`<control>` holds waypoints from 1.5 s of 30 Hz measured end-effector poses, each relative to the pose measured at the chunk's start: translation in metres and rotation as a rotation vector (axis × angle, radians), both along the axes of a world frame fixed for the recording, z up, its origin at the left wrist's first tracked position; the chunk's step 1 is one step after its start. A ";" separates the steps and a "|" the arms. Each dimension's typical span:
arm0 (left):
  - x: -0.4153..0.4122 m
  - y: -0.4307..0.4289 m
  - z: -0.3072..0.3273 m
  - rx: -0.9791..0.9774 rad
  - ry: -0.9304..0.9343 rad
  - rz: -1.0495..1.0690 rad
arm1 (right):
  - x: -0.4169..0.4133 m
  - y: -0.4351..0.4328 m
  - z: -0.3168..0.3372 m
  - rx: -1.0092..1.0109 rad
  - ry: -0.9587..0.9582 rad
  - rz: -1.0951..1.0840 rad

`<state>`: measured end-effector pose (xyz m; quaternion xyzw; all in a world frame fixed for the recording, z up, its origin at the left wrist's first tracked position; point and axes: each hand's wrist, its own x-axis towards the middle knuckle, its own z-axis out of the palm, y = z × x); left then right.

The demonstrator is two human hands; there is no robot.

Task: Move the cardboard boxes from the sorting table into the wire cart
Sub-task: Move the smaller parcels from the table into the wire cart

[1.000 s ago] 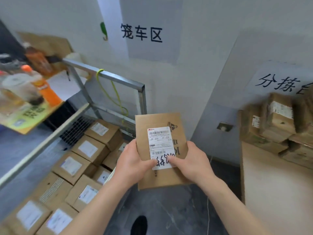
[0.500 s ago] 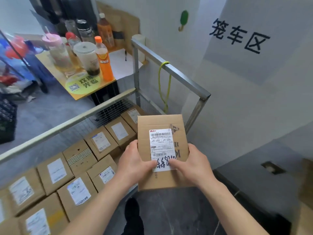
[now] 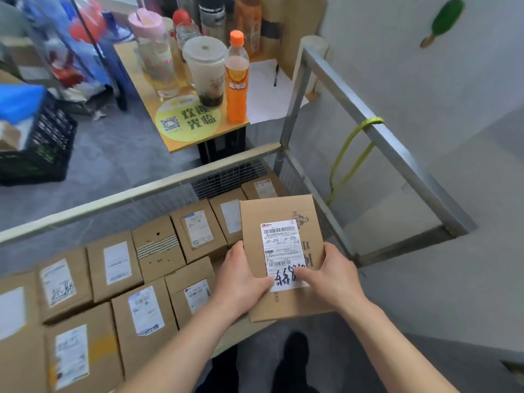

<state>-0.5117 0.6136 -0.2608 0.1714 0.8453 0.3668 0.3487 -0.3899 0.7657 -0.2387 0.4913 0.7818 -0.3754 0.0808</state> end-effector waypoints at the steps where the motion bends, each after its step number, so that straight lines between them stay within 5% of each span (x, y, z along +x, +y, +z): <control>1: -0.003 0.003 -0.007 -0.015 -0.009 0.026 | -0.008 0.005 -0.008 0.001 -0.010 0.029; 18: -0.017 -0.001 -0.172 -0.191 -0.103 0.403 | -0.084 0.028 -0.191 -0.105 -0.106 0.420; 45: -0.015 -0.016 -0.261 -0.342 -0.216 0.320 | -0.083 0.015 -0.289 -0.168 -0.280 0.447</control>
